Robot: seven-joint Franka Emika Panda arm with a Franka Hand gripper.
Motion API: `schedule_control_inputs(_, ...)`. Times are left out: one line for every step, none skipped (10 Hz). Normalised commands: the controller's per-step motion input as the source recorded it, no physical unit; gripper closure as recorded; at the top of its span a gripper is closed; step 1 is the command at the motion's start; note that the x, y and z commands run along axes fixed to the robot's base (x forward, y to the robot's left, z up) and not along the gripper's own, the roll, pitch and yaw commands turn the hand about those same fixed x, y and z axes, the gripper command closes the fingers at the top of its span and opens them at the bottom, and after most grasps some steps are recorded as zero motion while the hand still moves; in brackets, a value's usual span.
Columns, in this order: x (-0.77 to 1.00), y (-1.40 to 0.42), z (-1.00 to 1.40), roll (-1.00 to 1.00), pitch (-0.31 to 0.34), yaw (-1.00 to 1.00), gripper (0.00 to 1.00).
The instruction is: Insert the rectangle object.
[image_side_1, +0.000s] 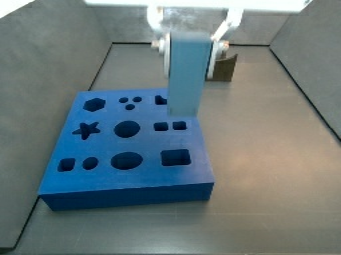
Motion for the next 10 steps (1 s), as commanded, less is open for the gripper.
schedule_control_inputs(0.17, -0.24, -0.46, -0.07, -0.064, 0.03, 1.00)
schedule_control_inputs(0.24, -0.21, -0.38, 0.00, -0.011, 0.00, 1.00)
schedule_control_inputs(0.25, -0.21, -0.41, 0.05, -0.001, 0.00, 1.00)
schedule_control_inputs(0.16, -0.16, -0.43, 0.06, -0.019, 0.00, 1.00)
schedule_control_inputs(0.08, -0.10, -0.28, 0.09, 0.000, 0.03, 1.00)
schedule_control_inputs(0.00, -0.17, 0.00, 0.22, 0.000, 0.00, 1.00)
schedule_control_inputs(0.00, -0.11, -0.04, 0.15, 0.000, 0.00, 1.00)
schedule_control_inputs(-0.17, -0.12, -0.18, 0.16, -0.130, 0.05, 1.00)
schedule_control_inputs(-0.11, -0.14, -0.13, 0.10, -0.099, 0.03, 1.00)
schedule_control_inputs(-0.01, -0.05, 0.00, 0.03, -0.037, 0.05, 1.00)
